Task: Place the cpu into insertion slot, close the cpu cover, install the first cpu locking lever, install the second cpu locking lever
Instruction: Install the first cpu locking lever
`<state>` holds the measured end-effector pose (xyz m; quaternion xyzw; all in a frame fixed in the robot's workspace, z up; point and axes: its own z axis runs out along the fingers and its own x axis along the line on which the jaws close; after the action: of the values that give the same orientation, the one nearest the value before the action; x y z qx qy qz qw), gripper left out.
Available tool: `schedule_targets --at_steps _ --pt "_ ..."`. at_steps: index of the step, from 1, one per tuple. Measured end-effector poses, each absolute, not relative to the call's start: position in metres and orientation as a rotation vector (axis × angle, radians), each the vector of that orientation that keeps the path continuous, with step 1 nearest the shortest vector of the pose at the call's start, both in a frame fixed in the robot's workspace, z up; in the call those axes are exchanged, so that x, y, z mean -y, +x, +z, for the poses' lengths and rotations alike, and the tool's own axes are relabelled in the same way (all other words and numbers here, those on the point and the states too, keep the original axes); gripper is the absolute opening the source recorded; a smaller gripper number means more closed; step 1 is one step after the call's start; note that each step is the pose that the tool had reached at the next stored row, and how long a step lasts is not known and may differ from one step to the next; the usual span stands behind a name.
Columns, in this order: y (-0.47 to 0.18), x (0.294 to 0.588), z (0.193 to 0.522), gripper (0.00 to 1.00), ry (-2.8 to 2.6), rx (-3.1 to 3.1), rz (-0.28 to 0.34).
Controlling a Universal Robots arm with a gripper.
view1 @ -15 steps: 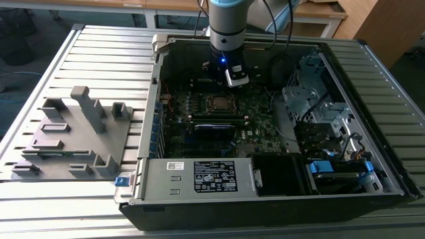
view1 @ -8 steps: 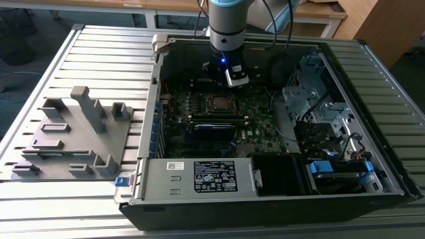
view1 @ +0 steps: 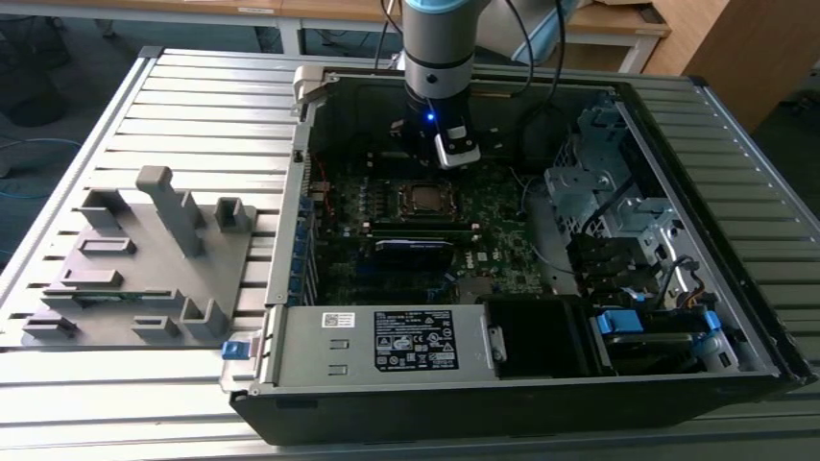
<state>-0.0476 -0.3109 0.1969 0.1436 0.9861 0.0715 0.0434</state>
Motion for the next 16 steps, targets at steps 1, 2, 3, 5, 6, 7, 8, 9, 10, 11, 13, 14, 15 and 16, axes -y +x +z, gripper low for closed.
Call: schedule_targets --at_steps 1,2,3,5,6,7,8,9,10,11,13,14,15,16 --pt "-0.0476 0.3109 0.1967 0.10 0.439 -3.015 0.215" --pt "-0.0476 0.3110 0.1966 0.10 0.439 -3.015 0.211" --pt "-0.0475 0.3110 0.1964 0.10 0.438 -3.015 0.208" --pt "-0.0475 0.3110 0.1964 0.10 0.438 -3.015 0.206" --pt "-0.0476 0.3110 0.1964 0.10 0.438 -3.015 0.206" --pt "-0.0476 0.3110 0.1964 0.10 0.438 -3.014 0.206" --pt "-0.0476 0.3110 0.1964 0.10 0.438 -3.014 0.206" --pt "-0.0476 0.3109 0.1967 0.10 0.438 -3.015 0.205" --pt "-0.0475 0.3109 0.1974 0.10 0.438 -3.014 0.205" --pt "-0.0475 0.3109 0.1984 0.10 0.438 -3.014 0.205" --pt "-0.0477 0.3107 0.2000 0.10 0.438 -3.014 0.205" --pt "-0.0478 0.3105 0.2000 0.10 0.438 -3.013 0.204" --pt "-0.0480 0.3100 0.2000 0.10 0.438 -3.013 0.200" --pt "-0.0482 0.3090 0.2000 0.10 0.437 -3.012 0.196"
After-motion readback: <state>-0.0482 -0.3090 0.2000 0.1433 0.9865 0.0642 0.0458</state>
